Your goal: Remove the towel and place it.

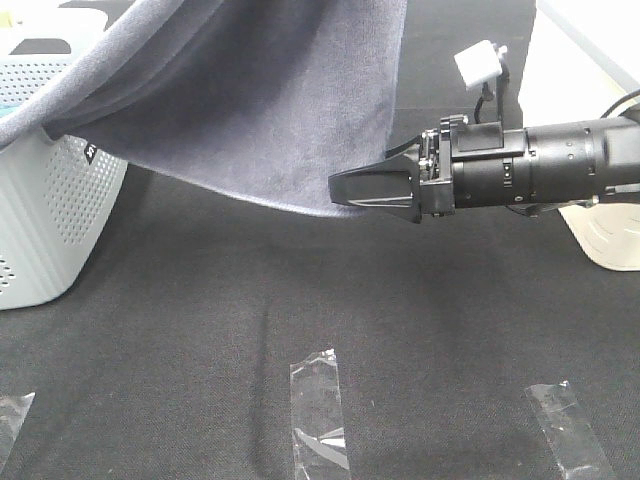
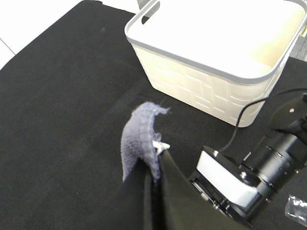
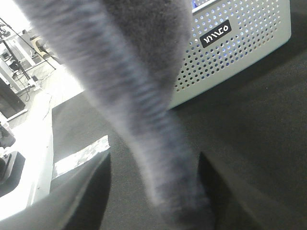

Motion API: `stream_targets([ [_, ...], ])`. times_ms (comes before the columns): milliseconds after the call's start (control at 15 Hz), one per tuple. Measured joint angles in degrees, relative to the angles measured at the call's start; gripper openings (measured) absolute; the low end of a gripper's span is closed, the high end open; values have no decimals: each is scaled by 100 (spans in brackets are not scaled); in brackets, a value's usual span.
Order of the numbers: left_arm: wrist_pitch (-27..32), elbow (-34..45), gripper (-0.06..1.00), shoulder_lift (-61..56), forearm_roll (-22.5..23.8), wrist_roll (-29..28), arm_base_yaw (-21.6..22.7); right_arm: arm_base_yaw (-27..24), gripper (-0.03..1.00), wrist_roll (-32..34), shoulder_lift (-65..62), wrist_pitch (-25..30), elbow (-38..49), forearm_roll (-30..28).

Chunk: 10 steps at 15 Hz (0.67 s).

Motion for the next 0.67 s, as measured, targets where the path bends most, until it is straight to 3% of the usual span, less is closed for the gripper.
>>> stream_targets([
  [133, -29, 0, 0, 34, 11, 0, 0, 0, 42, 0, 0, 69, 0, 0],
  [333, -29, 0, 0, 69, 52, 0, 0, 0, 4, 206, 0, 166, 0, 0],
  [467, -29, 0, 0, 74, 413, -138, 0, 0, 0, 642, 0, 166, -23, -6],
  [600, 6, 0, 0, 80, 1289, -642, 0, 0, 0, 1570, -109, 103, -258, -52],
  [667, 46, 0, 0, 97, 1627, -894, 46, 0, 0, 2194, -246, -23, -464, -384],
])
